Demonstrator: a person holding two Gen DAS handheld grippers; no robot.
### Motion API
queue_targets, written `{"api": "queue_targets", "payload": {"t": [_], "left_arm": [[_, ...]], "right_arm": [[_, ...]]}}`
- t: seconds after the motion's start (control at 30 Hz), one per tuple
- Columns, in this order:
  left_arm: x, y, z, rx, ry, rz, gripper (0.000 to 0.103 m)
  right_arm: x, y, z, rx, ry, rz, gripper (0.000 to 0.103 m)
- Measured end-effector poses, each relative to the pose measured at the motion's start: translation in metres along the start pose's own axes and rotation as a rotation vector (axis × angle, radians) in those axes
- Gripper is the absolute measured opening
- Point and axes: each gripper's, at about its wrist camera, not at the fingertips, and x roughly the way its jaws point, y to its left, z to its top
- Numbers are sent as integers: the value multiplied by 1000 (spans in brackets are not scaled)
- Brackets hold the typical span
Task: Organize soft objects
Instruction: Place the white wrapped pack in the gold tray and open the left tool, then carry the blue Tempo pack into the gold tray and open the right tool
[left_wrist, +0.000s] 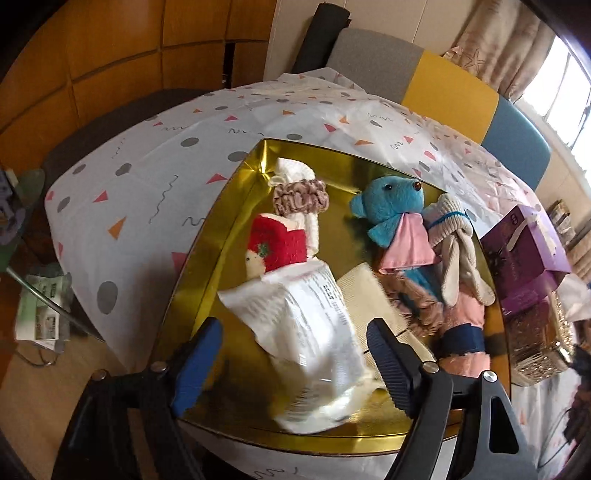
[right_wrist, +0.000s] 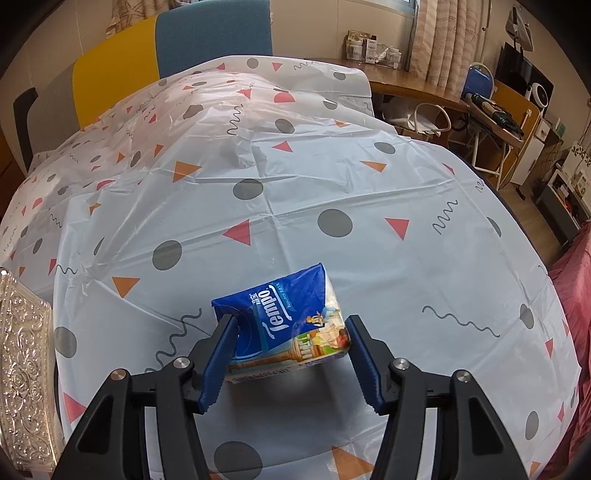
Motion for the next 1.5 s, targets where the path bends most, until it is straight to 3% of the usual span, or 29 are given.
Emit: {"api": "queue_targets", "payload": {"t": [0.2,0.37,0.6,1.1,1.3,1.5], "left_arm": [[-14,-6,-6,61,-78,87,81],[-26,-13,-6,84,-112,69,84],[-38,-26,-9,125,-142,59,85],[-60,-45,-11,220,-220,42,85],[-62,-44,-12,228,-233,51,85],[-67,-44,-13,244,-258,74,85]], "right_arm": [[-2,-9,2,50,-7,-16,60],[-3,-27,4,141,-3,-13,60],[-19,-38,6,230,-54,65,60],[-77,5,20,155,-182,226,60],[-133,31,43,75,-299,282,60],[-197,93,51,-80,-412,381,60]]}}
